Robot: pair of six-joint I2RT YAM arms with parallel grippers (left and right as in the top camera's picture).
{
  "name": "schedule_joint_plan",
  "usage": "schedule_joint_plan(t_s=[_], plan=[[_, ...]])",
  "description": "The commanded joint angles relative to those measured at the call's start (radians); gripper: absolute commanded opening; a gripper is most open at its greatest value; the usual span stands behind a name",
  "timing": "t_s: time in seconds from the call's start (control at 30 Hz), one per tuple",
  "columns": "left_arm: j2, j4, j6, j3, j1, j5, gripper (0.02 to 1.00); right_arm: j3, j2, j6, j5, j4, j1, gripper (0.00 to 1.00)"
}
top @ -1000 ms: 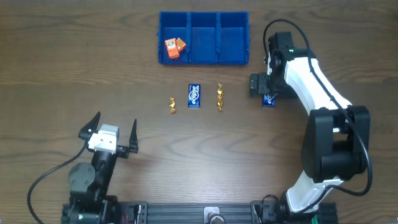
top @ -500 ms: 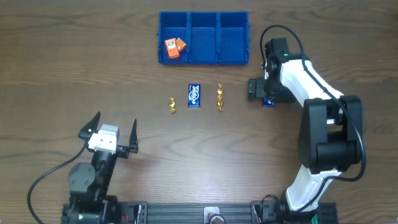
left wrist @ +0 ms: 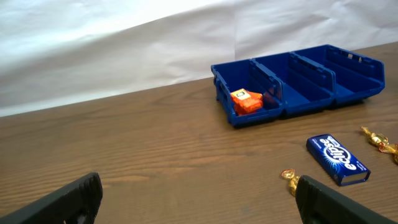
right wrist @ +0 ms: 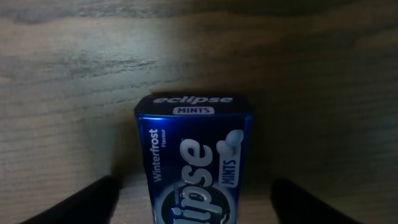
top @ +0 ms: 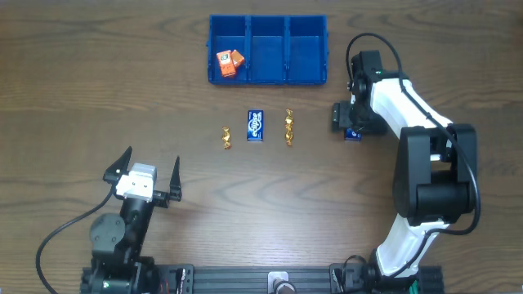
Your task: Sort Candies Into Trays
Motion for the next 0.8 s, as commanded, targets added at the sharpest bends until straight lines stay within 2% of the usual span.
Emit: schedule_joint_plan(t_s=[0.03, 0.17, 0.23, 0.53, 0.7, 0.8], plan=[[-0.006, -0.025, 0.006, -0.026, -0.003, -0.001, 0.996, -0.005, 0.016, 0.004, 0.009, 0.002, -0.005, 0.663], [-0.006, -0.025, 0.006, -0.026, -0.003, -0.001, 0.996, -0.005, 0.016, 0.004, 0.009, 0.002, -0.005, 0.470], [-0.006, -0.025, 0.006, -0.026, -0.003, -0.001, 0.996, -0.005, 0.016, 0.004, 0.009, 0.002, -0.005, 0.336], [-0.006, -0.025, 0.006, -0.026, -0.003, -0.001, 0.996, 0.018, 0.009, 0.004, 0.001, 0.000, -0.005, 0.060], [-0.006, -0.025, 0.006, -0.026, -0.003, -0.001, 0.996, 0.129, -0.099, 0.005, -0.033, -0.059, 0.007, 0.036], [-0.006, -0.025, 0.006, -0.026, -0.003, -0.001, 0.996, 0.245, -0.187, 0.011, -0.040, -0.105, 0.060, 0.036]])
